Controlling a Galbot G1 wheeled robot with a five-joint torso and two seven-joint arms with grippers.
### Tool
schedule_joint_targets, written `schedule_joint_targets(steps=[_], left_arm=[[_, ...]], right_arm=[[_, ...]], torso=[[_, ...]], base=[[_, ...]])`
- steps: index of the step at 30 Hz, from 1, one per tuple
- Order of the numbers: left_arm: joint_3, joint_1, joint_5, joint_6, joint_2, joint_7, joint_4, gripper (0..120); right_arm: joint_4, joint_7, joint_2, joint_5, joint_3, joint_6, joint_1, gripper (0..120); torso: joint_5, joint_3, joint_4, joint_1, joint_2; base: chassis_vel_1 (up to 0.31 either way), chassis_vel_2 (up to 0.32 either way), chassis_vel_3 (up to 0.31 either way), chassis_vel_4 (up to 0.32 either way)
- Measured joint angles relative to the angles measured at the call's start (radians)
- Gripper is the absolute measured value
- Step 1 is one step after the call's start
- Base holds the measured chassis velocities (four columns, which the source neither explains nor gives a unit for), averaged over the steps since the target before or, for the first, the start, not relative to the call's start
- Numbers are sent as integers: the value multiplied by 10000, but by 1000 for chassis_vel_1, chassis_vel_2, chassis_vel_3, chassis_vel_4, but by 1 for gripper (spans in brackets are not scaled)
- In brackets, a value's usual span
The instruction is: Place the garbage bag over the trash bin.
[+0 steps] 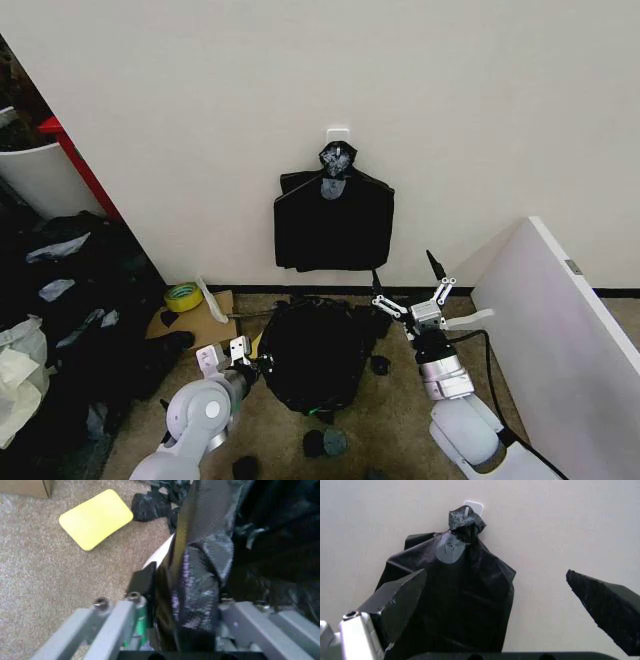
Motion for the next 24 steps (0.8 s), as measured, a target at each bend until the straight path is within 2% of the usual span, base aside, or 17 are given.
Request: schedule_joint_targets(steps=[2,6,8,14,15,20,24], left_arm=[[-2,27,6,0,20,1,-59,34],[-170,256,-43,21,232,-88,-700,52],[-212,316,-94,33,285,-128,-897,56],[-550,650,-248,97,736,-303,-2026,83],[-550,650,-248,97,736,-303,-2026,83],[-687,842,-477,173,872,-601,-2509,99],[-736,907,-636,192,864,-750,-2782,100]], right_arm=[[0,-2,-4,-2,12,0,-3,100],[-15,-8,-28,-16,62,10,-4,100],[-20,-8,-32,-17,72,15,0,100],[-58,-9,-23,32,130,25,56,100],[-58,-9,-23,32,130,25,56,100],[-38,-8,-17,140,151,-4,40,100],[25,-9,-26,161,219,-9,-33,100]], torso=[[0,0,0,0,0],[3,0,1,0,-1],[2,0,0,0,-1],[1,1,1,0,-2],[1,1,1,0,-2],[1,1,1,0,-2],[0,1,1,0,-2]], base=[[0,0,0,0],[0,0,0,0],[0,0,0,0],[0,0,0,0],[0,0,0,0],[0,0,0,0],[0,0,0,0]])
